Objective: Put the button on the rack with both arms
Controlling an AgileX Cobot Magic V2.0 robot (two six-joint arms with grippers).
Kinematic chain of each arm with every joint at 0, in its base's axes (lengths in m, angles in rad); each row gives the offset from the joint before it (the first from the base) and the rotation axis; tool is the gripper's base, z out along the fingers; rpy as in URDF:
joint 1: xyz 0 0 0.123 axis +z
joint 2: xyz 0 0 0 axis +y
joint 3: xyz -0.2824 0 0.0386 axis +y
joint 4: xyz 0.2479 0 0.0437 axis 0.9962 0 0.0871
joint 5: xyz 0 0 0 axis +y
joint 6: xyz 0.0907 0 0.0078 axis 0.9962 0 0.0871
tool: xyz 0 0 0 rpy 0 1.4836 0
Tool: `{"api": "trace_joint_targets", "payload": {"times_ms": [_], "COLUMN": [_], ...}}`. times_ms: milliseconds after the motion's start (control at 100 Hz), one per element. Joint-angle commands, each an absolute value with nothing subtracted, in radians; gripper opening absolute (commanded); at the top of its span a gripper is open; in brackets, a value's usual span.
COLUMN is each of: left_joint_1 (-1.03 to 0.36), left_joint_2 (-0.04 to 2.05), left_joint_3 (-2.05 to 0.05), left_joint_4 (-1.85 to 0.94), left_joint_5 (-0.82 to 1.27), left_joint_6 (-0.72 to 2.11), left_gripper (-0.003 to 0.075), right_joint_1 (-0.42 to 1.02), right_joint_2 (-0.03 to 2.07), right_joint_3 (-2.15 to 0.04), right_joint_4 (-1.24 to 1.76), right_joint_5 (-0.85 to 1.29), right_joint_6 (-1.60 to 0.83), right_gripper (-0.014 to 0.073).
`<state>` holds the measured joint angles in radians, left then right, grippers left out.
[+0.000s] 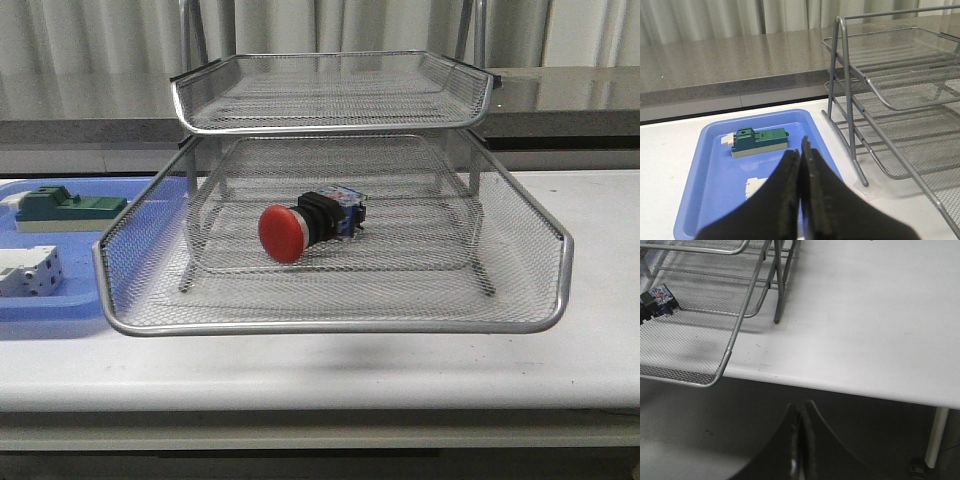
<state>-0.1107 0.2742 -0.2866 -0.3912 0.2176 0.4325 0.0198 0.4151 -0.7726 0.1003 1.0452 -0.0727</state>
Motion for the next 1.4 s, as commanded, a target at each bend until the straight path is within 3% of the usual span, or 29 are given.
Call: {"api": "trace_joint_targets", "payload": {"times_ms": [0, 400, 810, 1040, 1390], "left_joint_1": [-0.108, -0.108, -0.108, -0.108, -0.108], "left_joint_2": [0.284, 0.284, 0.284, 0.284, 0.284], "left_joint_3": [-0.312, -0.312, -0.312, -0.312, -0.312], "left_joint_4": [-0.407, -0.407, -0.407, -0.407, -0.407], "left_joint_5": [0.139, 0.139, 0.139, 0.139, 0.139], "left_joint_6": [0.424, 0.424, 0.424, 0.424, 0.424], "left_gripper": [-0.002, -0.002, -0.002, -0.002, -0.002], "right_joint_1": [0.014, 0.014, 0.031, 0.16, 0.436], "right_joint_2": [0.423, 0.488, 0.866, 1.078, 1.268], "right_joint_3": [-0.797, -0.797, -0.797, -0.797, -0.797], "right_joint_4": [0.107, 0.179, 0.572, 0.658, 0.654], "right_joint_5": [0.985, 0.894, 0.851, 0.84, 0.765], "right_joint_6": [-0.078, -0.109, -0.675, -0.918, -1.025], "right_gripper": [-0.0071, -0.0071, -0.0071, -0.0069, -0.0069]}}
